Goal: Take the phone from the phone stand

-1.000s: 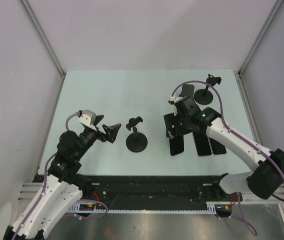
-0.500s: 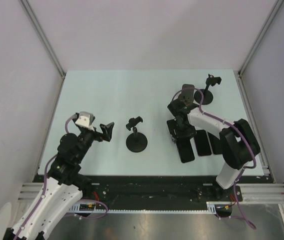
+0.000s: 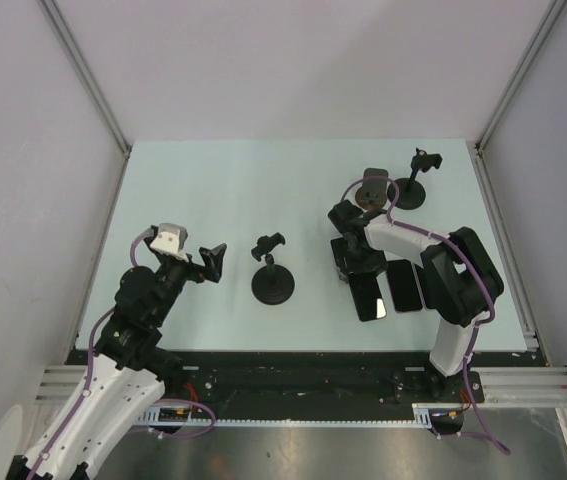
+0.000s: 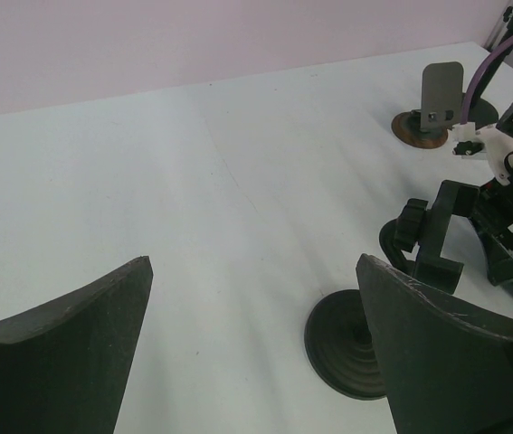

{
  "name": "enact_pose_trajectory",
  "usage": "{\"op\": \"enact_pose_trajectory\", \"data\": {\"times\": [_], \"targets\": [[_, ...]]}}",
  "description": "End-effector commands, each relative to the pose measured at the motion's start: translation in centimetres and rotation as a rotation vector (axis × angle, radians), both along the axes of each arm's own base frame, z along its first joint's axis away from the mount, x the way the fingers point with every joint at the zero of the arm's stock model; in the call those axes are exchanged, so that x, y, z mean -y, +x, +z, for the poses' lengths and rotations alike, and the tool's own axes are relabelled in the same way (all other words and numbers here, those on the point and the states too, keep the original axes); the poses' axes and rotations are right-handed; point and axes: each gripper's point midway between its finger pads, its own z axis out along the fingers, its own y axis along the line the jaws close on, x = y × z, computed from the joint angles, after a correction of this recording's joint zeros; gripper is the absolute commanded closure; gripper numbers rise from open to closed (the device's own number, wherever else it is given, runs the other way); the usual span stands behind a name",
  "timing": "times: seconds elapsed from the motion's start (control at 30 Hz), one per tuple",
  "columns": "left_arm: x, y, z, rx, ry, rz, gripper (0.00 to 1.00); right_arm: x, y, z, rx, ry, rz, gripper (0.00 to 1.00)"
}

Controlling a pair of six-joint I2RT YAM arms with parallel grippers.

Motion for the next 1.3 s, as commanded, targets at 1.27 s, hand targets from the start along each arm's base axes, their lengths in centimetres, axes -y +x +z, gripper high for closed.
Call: {"op": "enact_pose_trajectory", "data": {"times": [1.27], "targets": [[0.2,0.1,-0.1,0.012,0.023,-0.008,0.00,3.5,0.0,-2.1,0.044,-0.065,-0.036,0.27]]}}
